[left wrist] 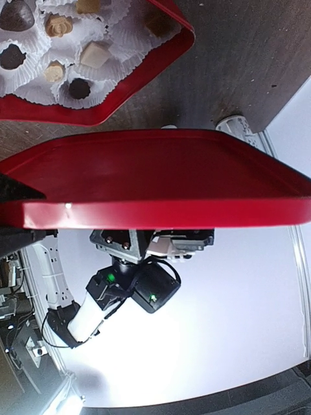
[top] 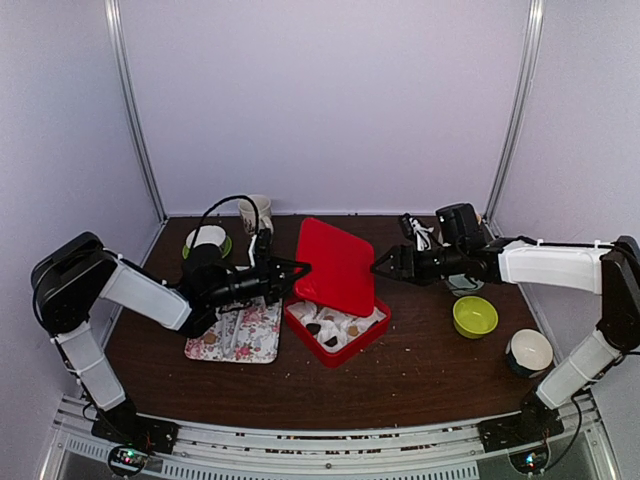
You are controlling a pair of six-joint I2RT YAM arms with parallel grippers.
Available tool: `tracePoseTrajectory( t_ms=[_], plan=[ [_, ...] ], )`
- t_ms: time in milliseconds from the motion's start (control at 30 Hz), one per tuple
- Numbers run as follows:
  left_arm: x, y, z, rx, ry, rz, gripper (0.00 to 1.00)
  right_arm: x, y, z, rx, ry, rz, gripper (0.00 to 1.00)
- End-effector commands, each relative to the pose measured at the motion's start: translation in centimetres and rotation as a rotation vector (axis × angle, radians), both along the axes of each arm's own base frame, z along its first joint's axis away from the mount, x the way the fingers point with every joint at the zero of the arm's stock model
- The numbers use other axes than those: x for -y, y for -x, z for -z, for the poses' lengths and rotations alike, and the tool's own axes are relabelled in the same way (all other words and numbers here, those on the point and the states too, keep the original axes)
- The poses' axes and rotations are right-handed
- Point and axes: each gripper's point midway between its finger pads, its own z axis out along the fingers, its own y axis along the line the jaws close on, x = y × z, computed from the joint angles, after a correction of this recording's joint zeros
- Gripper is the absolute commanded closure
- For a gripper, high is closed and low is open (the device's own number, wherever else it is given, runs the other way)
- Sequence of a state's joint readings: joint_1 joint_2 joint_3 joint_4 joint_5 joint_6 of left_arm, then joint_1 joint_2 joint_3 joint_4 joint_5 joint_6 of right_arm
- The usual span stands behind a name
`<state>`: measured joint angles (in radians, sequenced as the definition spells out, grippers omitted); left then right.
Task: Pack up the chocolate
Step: Pass from the left arm to the right
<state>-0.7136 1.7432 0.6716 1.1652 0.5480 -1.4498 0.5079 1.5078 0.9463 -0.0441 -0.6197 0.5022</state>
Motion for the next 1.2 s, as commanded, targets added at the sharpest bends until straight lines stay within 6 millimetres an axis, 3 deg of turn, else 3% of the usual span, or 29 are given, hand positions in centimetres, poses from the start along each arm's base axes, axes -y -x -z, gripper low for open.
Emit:
tracePoseTrajectory(
  t_ms=[0, 333, 533, 900, 1167],
  plan=[
    [-0.9, 0.1, -3.6, 0.109, 0.053, -0.049, 0.94, 0.0, 0.6, -1.0, 0.011, -0.062, -0.012, 0.21],
    [-2.4, 0.0, -4.8, 0.139, 0.055, -0.130, 0.94, -0.2, 0.4, -3.9, 0.083, -0.166, -0.002, 0.12],
    [-2.7, 0.1, -4.7, 0.134, 0.040, -0.145, 0.94, -0.7, 0.3, -4.2, 0.085, -0.199, -0.016, 0.07],
    [-2.8, 0.3, -5.7, 0.125, 0.105, -0.130, 0.94, -1.9, -0.1, -2.7, 0.026, -0.238, -0.041, 0.19],
    [-3.0, 0.8, -7.9, 0.143, 0.179, -0.111, 0.94, -3.1, -0.9, -4.0, 0.023, -0.347, -0.057, 0.19]
  ],
)
